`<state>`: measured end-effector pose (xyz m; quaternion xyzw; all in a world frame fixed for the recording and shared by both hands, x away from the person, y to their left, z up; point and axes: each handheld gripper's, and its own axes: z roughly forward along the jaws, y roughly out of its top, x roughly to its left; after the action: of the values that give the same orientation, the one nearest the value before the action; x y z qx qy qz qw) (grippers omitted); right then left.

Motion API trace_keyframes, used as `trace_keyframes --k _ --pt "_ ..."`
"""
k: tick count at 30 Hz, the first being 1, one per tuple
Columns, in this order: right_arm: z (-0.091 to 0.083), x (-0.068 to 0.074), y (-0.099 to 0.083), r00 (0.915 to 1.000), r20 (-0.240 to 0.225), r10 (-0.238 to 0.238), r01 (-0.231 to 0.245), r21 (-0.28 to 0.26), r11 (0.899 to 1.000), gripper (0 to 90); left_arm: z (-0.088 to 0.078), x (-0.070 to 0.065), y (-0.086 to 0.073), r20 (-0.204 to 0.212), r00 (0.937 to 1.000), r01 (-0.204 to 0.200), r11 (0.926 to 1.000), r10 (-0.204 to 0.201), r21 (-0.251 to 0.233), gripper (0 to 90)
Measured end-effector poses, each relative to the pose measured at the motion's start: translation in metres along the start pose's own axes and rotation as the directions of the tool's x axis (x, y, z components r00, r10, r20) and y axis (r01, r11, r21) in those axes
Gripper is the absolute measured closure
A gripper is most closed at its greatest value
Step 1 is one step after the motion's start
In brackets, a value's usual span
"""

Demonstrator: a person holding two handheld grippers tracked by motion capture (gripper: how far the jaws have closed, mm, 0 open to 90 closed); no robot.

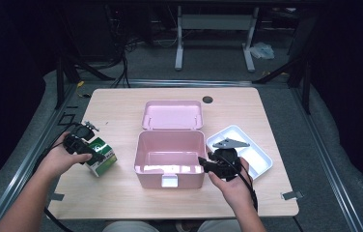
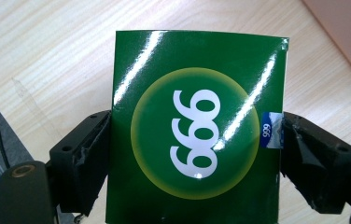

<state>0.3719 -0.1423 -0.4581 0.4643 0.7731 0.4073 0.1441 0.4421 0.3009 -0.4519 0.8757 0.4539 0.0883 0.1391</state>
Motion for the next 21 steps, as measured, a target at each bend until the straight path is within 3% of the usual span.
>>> trace_keyframes --k 13,21 --pt "0.0 -0.001 0.0 1.0 -0.005 0.003 -0.003 0.0 1.0 57.5 -0.024 -0.01 0.015 0.006 0.9985 -0.054 0.9983 0.054 -0.023 16.2" --pt "-0.001 -0.001 0.001 1.0 -0.004 0.002 -0.002 0.0 1.0 56.8 -0.044 -0.021 0.029 0.003 0.9942 -0.107 0.9939 0.107 -0.028 16.3"
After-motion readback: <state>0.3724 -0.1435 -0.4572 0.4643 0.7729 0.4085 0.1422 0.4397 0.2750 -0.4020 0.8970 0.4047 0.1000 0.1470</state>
